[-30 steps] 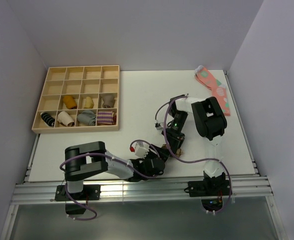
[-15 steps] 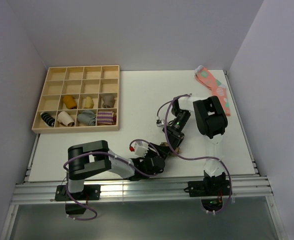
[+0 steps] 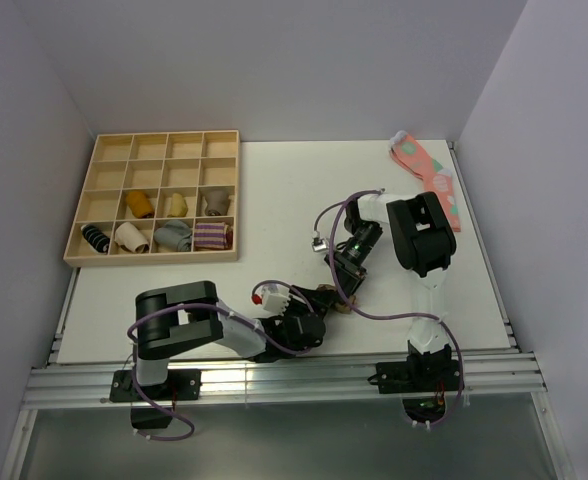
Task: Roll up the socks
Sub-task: Pick up the sock at the center of the board.
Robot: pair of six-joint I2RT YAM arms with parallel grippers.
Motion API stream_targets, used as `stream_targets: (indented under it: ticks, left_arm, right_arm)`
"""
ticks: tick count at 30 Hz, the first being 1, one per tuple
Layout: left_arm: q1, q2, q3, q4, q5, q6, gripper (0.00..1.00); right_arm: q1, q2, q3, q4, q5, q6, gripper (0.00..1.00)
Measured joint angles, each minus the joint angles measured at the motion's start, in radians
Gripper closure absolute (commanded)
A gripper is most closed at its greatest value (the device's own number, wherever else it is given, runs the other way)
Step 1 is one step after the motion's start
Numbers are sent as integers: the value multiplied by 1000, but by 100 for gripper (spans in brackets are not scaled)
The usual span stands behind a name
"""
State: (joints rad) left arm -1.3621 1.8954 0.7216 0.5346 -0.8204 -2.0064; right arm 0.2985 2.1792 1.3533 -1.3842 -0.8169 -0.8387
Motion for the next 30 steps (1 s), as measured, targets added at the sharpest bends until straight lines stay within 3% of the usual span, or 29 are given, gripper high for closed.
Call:
stream_targets:
  ticks: [17,30]
  left_arm:
    - [40,43,9,82,-7,5,34]
    - [54,77,60,66,37,-4,39]
  right_arm:
    - [0,-3,0,3,-19,-19,78]
    - [-6,-4,13,-9,4,-27,78]
